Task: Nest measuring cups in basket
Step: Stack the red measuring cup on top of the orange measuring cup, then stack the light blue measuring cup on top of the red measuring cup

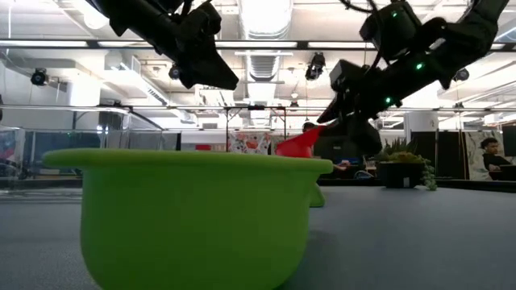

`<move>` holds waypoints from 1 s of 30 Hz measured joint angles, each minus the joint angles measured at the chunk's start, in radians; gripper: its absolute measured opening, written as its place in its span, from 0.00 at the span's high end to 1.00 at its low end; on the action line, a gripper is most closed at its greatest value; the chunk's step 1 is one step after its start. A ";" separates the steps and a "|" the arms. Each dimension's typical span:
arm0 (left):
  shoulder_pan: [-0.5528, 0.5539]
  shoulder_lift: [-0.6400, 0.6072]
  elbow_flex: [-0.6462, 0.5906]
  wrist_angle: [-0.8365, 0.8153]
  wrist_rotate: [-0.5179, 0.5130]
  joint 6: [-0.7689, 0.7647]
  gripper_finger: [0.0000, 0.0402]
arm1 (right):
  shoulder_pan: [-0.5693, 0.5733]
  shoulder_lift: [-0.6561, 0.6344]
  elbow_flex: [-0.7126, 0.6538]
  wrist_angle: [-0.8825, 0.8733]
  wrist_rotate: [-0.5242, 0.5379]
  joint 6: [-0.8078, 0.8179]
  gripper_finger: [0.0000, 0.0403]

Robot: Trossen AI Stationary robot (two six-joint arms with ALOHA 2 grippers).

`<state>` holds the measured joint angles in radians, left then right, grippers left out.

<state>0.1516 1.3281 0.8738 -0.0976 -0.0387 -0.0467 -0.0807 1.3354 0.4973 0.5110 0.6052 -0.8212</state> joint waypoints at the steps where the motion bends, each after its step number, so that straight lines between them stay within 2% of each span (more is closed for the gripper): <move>1: 0.000 0.000 0.000 -0.002 0.000 0.000 0.69 | 0.017 -0.015 0.000 -0.018 -0.003 0.029 0.61; 9: 0.000 0.000 -0.002 -0.029 0.003 -0.001 0.69 | 0.114 -0.088 0.011 -0.147 -0.026 0.207 0.58; 13: -0.003 0.000 -0.002 -0.034 0.016 -0.017 0.69 | 0.095 -0.119 0.003 -0.137 -0.178 0.302 0.58; 17: -0.006 -0.006 -0.002 -0.064 0.102 -0.038 0.69 | 0.028 -0.147 -0.016 -0.106 -0.349 0.391 0.59; 23: -0.049 -0.029 -0.002 -0.238 0.138 -0.113 0.69 | -0.046 -0.194 -0.040 -0.102 -0.475 0.451 0.61; 30: -0.178 -0.078 0.021 -0.458 0.141 -0.270 0.70 | -0.046 -0.262 -0.061 -0.077 -0.502 0.461 0.62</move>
<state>-0.0262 1.2500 0.8944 -0.5551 0.1022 -0.3171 -0.1271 1.0736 0.4367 0.4340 0.1034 -0.3600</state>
